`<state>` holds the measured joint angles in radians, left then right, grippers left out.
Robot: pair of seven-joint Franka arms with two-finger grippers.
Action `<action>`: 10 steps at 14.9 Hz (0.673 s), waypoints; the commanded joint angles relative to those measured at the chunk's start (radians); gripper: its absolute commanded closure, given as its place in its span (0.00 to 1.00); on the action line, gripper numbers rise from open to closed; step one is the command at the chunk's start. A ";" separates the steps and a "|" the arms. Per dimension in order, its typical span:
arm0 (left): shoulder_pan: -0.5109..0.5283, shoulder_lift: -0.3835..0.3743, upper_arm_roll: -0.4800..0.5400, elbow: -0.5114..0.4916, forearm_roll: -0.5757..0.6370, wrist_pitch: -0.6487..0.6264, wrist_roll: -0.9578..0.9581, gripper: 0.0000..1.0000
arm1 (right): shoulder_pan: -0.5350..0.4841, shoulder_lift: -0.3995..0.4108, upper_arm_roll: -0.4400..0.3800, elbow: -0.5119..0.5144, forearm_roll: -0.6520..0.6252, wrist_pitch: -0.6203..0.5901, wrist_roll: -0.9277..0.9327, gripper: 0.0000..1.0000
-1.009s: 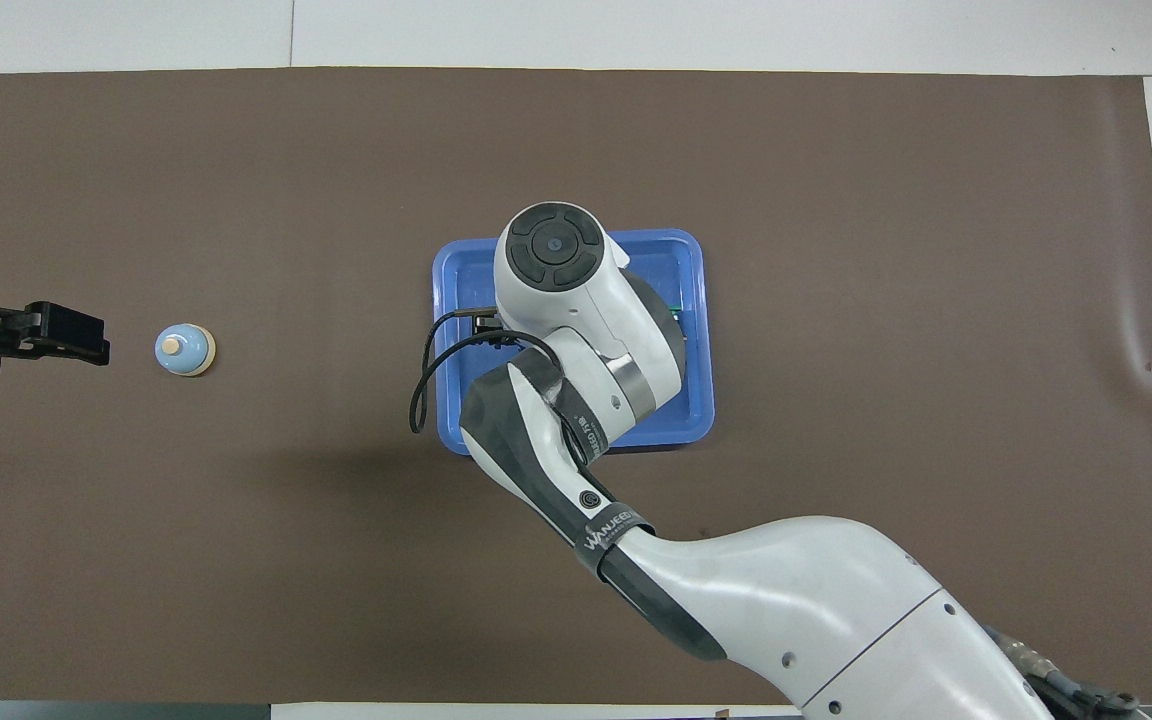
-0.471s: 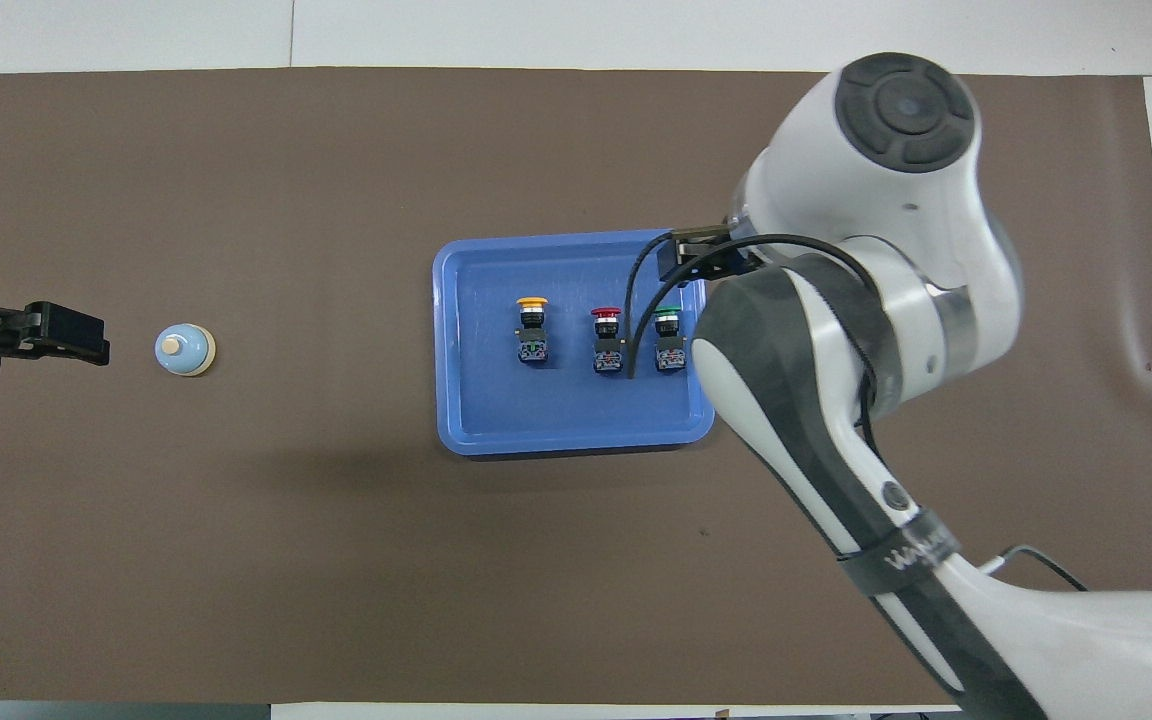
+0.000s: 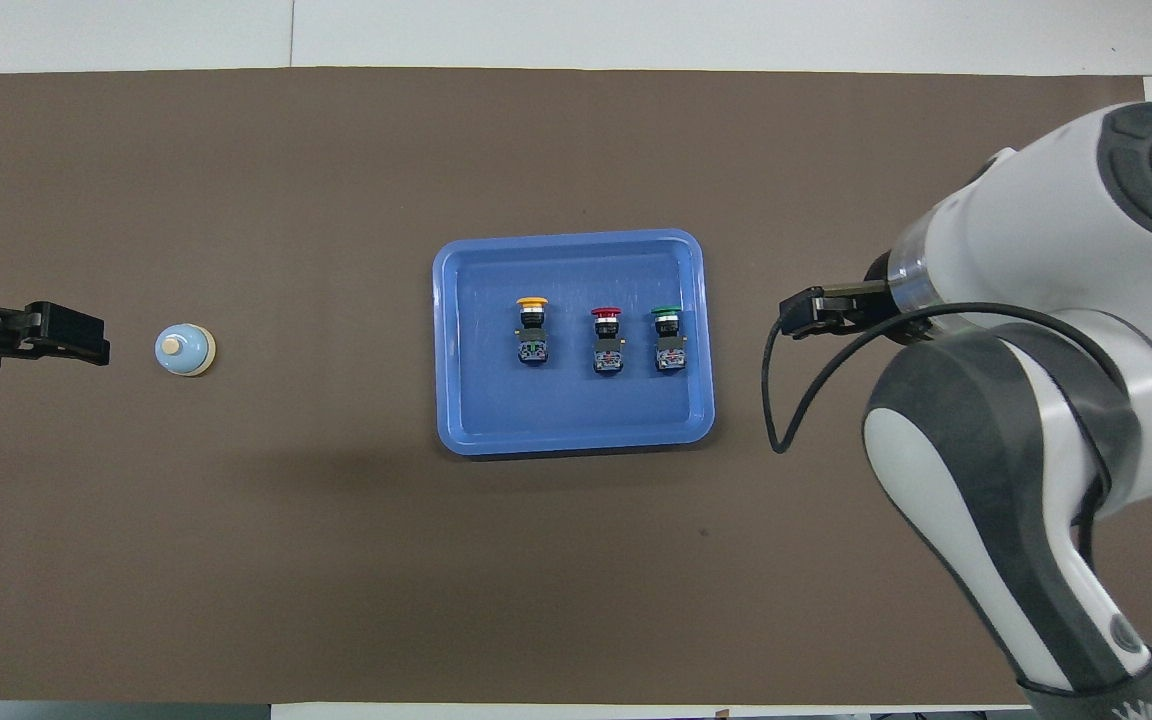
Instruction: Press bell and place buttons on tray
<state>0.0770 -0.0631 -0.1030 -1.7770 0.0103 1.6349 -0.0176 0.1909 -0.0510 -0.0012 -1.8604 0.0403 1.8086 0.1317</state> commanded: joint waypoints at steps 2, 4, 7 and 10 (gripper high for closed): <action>-0.005 -0.012 0.006 -0.004 -0.001 0.008 -0.002 0.00 | -0.138 -0.036 0.012 -0.030 -0.019 0.020 -0.148 0.00; -0.005 -0.011 0.006 -0.004 -0.001 0.008 -0.002 0.00 | -0.195 -0.041 0.012 -0.019 -0.019 0.020 -0.205 0.00; -0.005 -0.011 0.006 -0.004 -0.001 0.008 -0.002 0.00 | -0.220 -0.023 0.012 0.053 -0.017 -0.043 -0.239 0.00; -0.005 -0.011 0.006 -0.004 -0.001 0.008 -0.002 0.00 | -0.235 0.025 0.012 0.173 -0.016 -0.162 -0.235 0.00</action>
<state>0.0770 -0.0631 -0.1030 -1.7770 0.0103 1.6349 -0.0176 -0.0177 -0.0737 -0.0028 -1.7873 0.0317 1.7233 -0.0936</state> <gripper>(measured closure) 0.000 0.000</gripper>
